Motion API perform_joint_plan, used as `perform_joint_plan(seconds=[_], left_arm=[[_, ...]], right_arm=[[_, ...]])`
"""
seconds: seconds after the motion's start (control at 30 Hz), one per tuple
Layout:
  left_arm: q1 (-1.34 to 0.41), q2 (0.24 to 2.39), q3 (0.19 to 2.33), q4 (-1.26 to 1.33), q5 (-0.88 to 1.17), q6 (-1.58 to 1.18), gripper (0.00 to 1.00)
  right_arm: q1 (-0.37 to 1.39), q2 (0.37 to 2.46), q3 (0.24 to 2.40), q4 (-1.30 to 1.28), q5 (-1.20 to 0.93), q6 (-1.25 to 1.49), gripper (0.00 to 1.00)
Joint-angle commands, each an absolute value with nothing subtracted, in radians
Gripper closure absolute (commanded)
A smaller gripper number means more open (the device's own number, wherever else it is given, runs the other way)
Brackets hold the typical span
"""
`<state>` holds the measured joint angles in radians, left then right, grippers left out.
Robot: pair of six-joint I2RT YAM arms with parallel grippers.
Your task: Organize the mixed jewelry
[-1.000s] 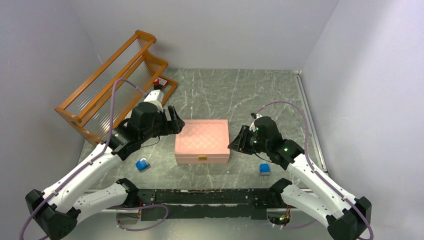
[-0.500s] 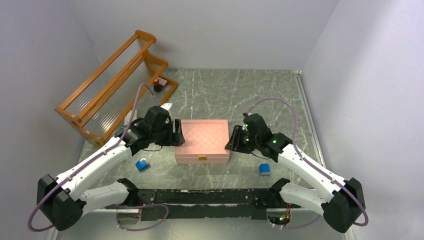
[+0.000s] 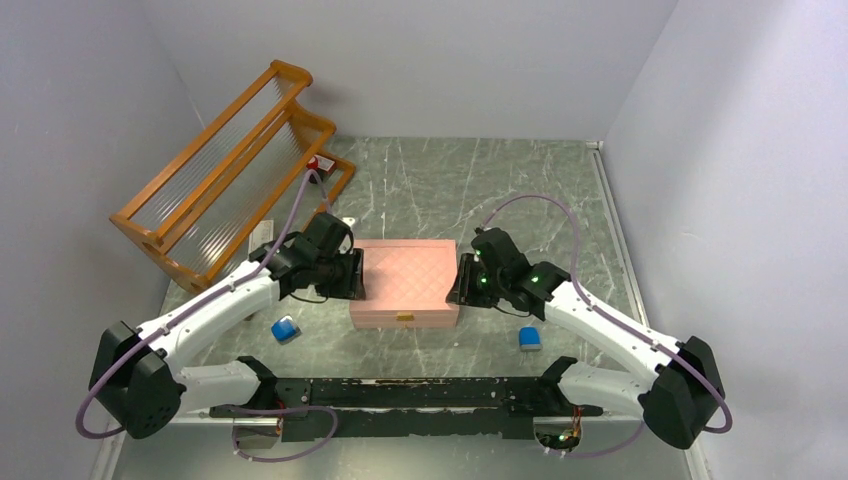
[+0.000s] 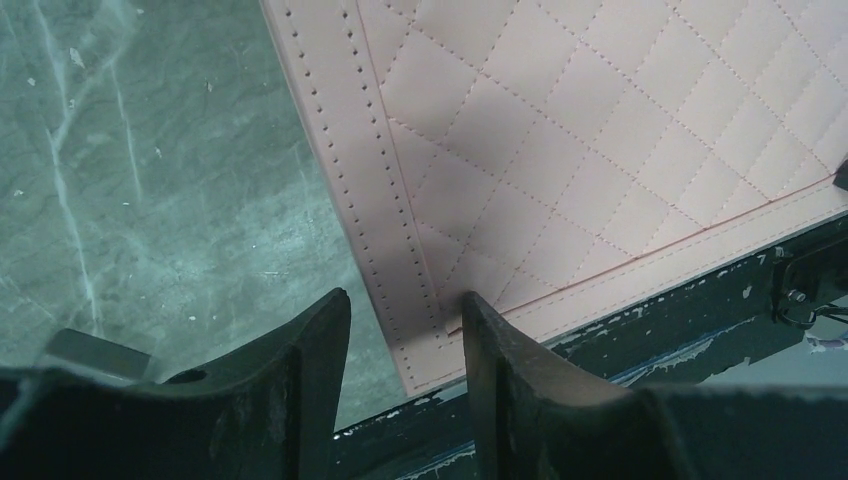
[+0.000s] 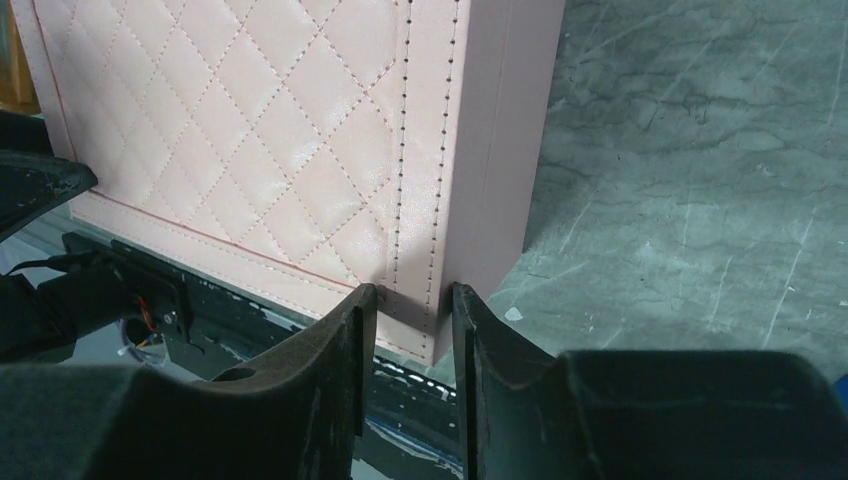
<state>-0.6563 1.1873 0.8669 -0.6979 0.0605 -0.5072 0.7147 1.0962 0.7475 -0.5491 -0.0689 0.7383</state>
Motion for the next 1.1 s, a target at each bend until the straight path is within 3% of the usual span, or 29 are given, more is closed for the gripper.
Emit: perform_joint_plan(seconds=[0.0, 0.53, 0.73, 0.83, 0.9, 1.07], left_arm=[[-0.653, 1.244, 0.831, -0.728, 0.069, -0.476, 0.51], [-0.670, 1.400, 0.775, -0.696, 0.003, -0.494, 0.55], [-0.670, 1.333, 0.835, -0.665, 0.003, -0.487, 0.58], [-0.670, 1.235, 0.891, -0.646, -0.035, -0.492, 0.57], [-0.670, 1.150, 0.925, -0.641, -0.096, -0.498, 0.55], [-0.670, 0.921, 0.980, -0.644, -0.252, -0.482, 0.37]], right_arm=[[0.752, 1.156, 0.721, -0.580, -0.013, 0.762, 0.66], [0.820, 1.385, 0.643, -0.503, 0.103, 0.828, 0.72], [0.822, 1.269, 0.733, -0.542, 0.196, 0.807, 0.67], [0.822, 1.158, 0.792, -0.562, 0.279, 0.780, 0.56], [0.822, 1.076, 0.827, -0.580, 0.346, 0.749, 0.41], [0.822, 0.891, 0.928, -0.649, 0.497, 0.678, 0.08]])
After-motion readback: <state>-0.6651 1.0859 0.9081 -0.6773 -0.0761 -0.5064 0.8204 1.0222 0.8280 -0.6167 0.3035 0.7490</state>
